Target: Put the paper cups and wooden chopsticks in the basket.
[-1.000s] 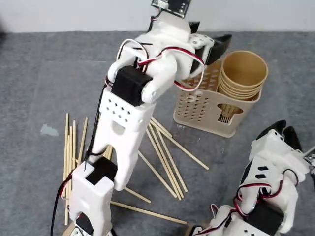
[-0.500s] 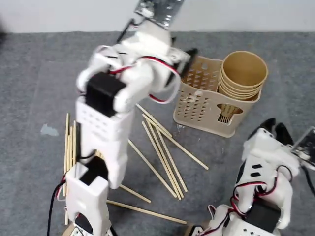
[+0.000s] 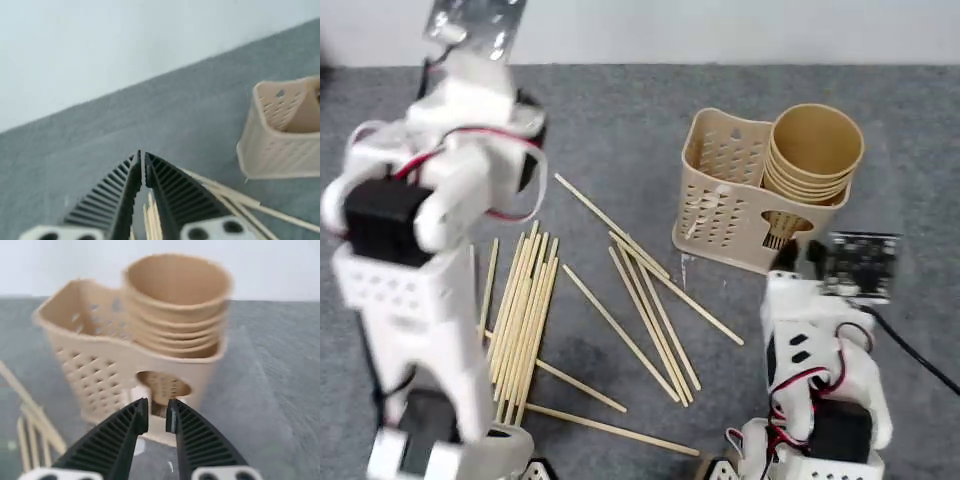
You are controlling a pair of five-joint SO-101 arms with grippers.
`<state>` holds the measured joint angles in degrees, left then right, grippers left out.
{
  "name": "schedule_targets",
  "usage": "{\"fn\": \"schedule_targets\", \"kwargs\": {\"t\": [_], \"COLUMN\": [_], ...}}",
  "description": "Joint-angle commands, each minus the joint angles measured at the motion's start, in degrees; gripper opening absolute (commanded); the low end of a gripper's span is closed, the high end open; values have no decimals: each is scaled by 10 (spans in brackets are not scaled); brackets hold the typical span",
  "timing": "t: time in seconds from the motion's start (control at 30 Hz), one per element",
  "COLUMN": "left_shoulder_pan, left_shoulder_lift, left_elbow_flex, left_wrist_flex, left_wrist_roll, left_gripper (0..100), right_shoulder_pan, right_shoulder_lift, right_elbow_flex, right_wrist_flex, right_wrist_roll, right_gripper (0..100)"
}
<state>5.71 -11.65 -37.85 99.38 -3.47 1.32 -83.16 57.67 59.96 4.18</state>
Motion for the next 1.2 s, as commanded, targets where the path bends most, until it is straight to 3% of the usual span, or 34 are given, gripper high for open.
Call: {"fn": "schedule_targets", "kwargs": {"t": [0.0,0.17,0.37,0.53,1.0,1.17], "left_shoulder_pan": [-49,-112,-154,-160,-160,-160], "left_shoulder_lift": [-113,-204,-319,-421,-580,-622], "left_elbow_flex": [120,289,485,646,990,1059], "left_wrist_flex": [-7,-45,-129,-195,-351,-388], "left_wrist_roll": [-8,-8,-7,-7,-6,-7], "left_gripper": [12,12,12,12,12,12], "right_shoulder_pan": [-46,-99,-139,-185,-321,-338], "right_shoulder_lift": [2,45,217,356,629,721], "right_elbow_flex": [-7,-18,-114,-201,-286,-326], "right_wrist_flex": [18,51,112,144,108,75], "right_wrist_roll": [39,81,109,108,104,50], "right_gripper": [84,84,84,84,88,187]}}
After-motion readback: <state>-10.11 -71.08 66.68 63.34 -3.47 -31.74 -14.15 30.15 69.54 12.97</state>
